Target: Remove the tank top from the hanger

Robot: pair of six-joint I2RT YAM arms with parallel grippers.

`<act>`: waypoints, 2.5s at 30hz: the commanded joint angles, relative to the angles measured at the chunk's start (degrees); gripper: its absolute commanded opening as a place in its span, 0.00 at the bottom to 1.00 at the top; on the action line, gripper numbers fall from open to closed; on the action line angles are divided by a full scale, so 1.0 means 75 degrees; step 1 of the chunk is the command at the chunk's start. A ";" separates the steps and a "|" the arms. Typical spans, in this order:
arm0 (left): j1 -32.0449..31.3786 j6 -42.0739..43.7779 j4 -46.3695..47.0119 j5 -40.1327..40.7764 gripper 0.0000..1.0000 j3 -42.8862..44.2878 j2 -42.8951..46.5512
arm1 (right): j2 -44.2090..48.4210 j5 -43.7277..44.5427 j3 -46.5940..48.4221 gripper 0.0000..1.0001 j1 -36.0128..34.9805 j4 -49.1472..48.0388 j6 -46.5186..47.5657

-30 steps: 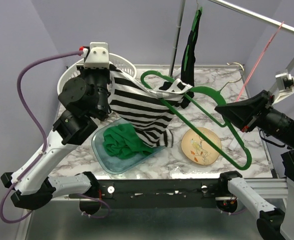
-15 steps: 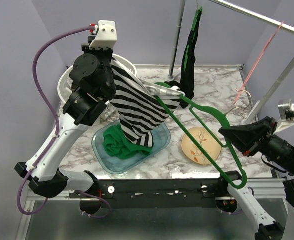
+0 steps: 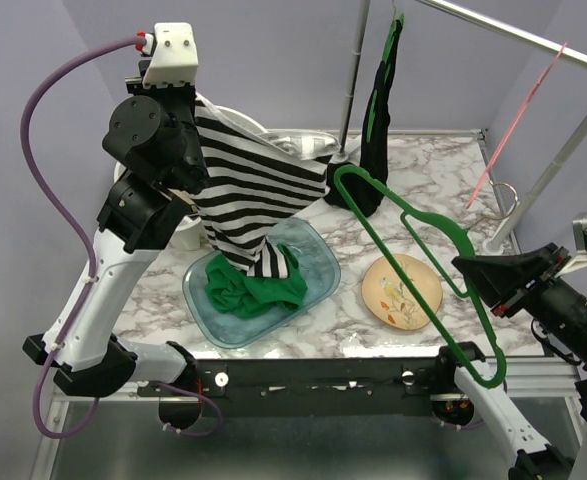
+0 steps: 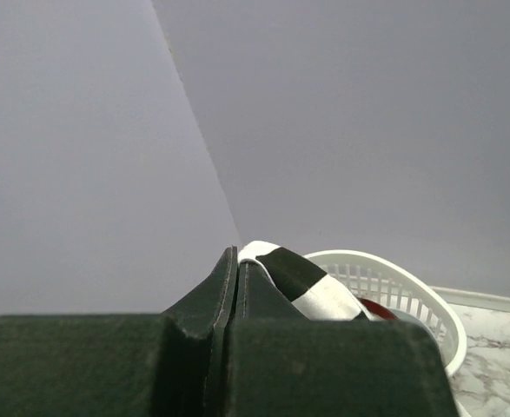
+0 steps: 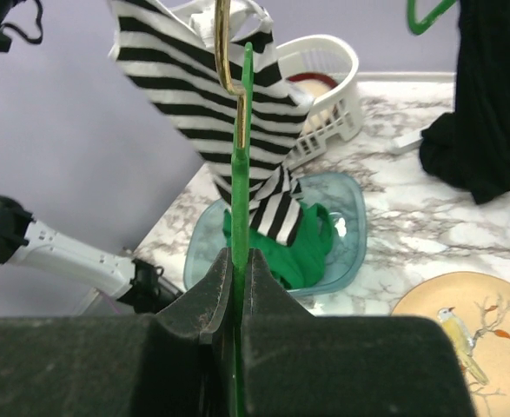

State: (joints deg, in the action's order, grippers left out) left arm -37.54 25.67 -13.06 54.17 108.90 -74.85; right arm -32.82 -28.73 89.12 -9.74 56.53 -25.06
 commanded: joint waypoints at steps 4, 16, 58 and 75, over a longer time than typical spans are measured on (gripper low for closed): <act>0.0060 -0.0446 -0.0602 -0.0203 0.00 0.0210 0.0042 | 0.0192 0.0526 0.0340 0.01 0.0009 0.0161 0.0154; 0.0060 -0.2578 -0.1715 -0.3434 0.00 -0.0141 0.1353 | 0.0567 0.2201 -0.0117 0.01 0.0009 -0.0331 -0.0186; -0.0057 -0.9245 0.0913 -0.6534 0.00 -0.9808 0.3253 | 0.0965 0.2366 -0.0984 0.01 0.0009 -0.1209 -0.0350; -0.0116 -0.8039 -0.2992 -0.4516 0.94 -0.7560 0.3242 | 0.1001 0.2272 -0.1113 0.01 0.0009 -0.1257 -0.0397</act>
State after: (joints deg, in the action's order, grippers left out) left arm -38.35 -37.34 -25.89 12.16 50.13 -47.99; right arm -26.44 -11.25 80.62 -9.74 49.32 -27.62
